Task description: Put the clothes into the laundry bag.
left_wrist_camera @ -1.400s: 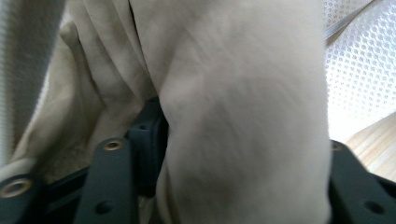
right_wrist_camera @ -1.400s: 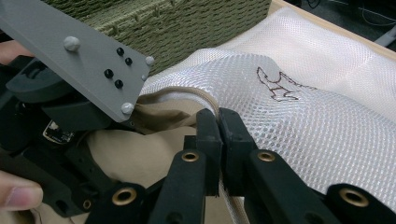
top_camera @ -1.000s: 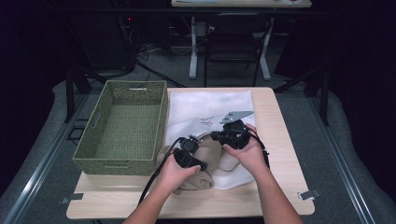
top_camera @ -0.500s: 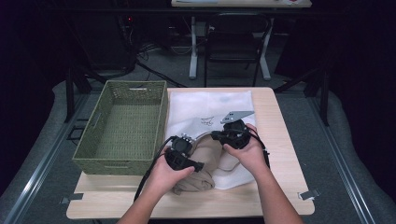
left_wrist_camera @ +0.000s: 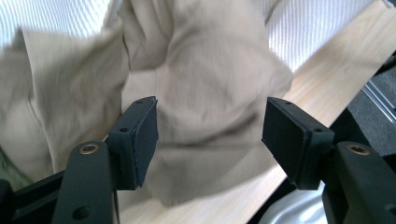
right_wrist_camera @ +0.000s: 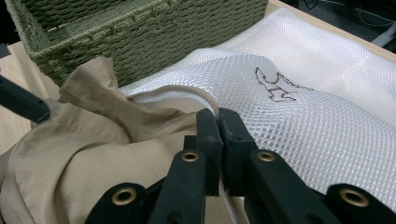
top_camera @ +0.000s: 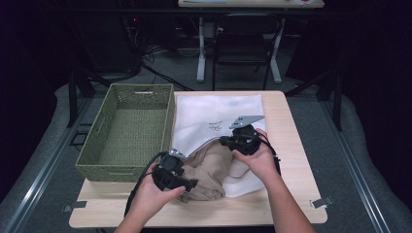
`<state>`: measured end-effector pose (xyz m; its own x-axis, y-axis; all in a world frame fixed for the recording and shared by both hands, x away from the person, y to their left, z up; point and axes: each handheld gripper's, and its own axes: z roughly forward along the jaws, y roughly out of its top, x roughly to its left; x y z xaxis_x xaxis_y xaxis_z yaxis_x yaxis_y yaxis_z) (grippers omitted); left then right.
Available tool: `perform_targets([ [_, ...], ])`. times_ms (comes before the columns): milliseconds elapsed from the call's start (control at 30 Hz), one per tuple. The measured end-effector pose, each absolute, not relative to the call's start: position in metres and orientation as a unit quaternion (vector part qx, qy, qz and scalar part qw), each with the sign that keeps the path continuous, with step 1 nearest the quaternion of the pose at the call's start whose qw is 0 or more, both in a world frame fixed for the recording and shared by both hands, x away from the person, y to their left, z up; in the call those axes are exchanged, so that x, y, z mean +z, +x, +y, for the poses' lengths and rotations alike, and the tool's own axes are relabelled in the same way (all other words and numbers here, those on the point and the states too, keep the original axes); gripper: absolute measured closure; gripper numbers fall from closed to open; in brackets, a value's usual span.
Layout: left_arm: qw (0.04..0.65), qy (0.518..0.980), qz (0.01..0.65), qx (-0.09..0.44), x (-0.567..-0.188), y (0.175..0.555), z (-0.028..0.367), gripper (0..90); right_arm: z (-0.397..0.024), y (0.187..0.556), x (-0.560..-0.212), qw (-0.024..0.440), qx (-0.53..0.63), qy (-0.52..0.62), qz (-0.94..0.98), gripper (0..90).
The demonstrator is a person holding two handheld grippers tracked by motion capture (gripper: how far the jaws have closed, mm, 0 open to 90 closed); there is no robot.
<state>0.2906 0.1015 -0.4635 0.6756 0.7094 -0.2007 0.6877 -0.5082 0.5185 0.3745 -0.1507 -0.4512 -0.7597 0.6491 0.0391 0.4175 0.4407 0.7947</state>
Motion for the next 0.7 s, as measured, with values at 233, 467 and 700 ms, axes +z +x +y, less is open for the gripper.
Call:
perform_targets([
  [233,0.288,0.871,0.398,0.013,-0.472,0.277,0.109,34.9,-0.151,0.374,-0.451,0.137,0.422,0.318,0.838,87.6],
  [467,0.283,0.871,0.401,0.005,-0.488,0.276,0.107,34.6,-0.15,0.373,-0.451,0.138,0.421,0.317,0.839,87.6],
  [700,0.281,0.874,0.395,0.011,-0.496,0.274,0.104,38.6,-0.15,0.373,-0.451,0.138,0.422,0.316,0.838,87.7],
])
